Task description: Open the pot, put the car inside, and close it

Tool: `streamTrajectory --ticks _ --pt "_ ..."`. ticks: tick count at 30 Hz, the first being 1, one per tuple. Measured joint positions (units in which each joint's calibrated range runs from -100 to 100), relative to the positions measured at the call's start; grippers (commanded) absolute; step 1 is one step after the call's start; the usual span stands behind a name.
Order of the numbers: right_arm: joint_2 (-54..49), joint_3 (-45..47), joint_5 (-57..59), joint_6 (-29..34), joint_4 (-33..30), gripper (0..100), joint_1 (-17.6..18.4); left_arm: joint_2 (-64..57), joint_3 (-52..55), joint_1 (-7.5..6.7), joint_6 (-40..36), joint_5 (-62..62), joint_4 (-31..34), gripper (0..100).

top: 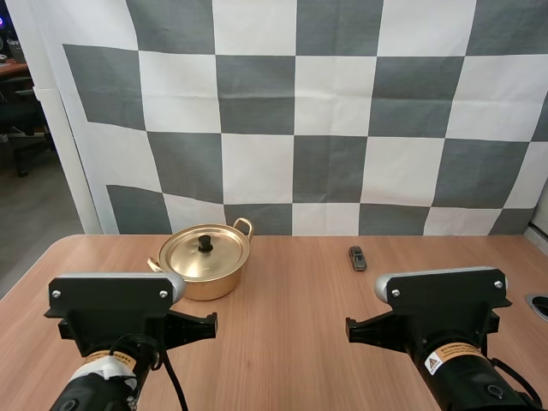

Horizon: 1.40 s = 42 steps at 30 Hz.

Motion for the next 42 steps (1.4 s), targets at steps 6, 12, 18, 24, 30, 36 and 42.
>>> streamTrajectory --ticks 6,12,18,24,30,36,42 --pt "0.0 0.0 0.0 0.0 0.0 0 0.0 0.0 0.0 0.0 0.0 0.0 0.0 0" --pt "0.0 0.0 0.0 0.0 0.0 0 0.0 0.0 0.0 0.0 0.0 -0.22 0.0 0" --pt "0.0 0.0 -1.82 -0.11 -0.4 0 0.0 0.0 0.0 0.0 0.0 -2.0 -1.84 0" --pt "0.0 0.0 -15.92 -0.3 -8.73 0 0.0 0.0 0.0 -0.2 1.41 -16.01 -2.51 0" --pt "0.0 0.0 -25.87 -0.39 -14.91 0 0.0 0.0 0.0 -0.96 2.08 -25.85 1.71 0" --pt "0.13 -1.18 -47.71 -8.72 -14.84 0 0.0 0.0 -5.93 -1.12 4.33 -47.98 15.4 0" --pt "3.75 -12.01 -56.34 -17.73 -4.7 0 0.0 4.18 -18.04 -1.12 0.26 -56.03 18.17 0"
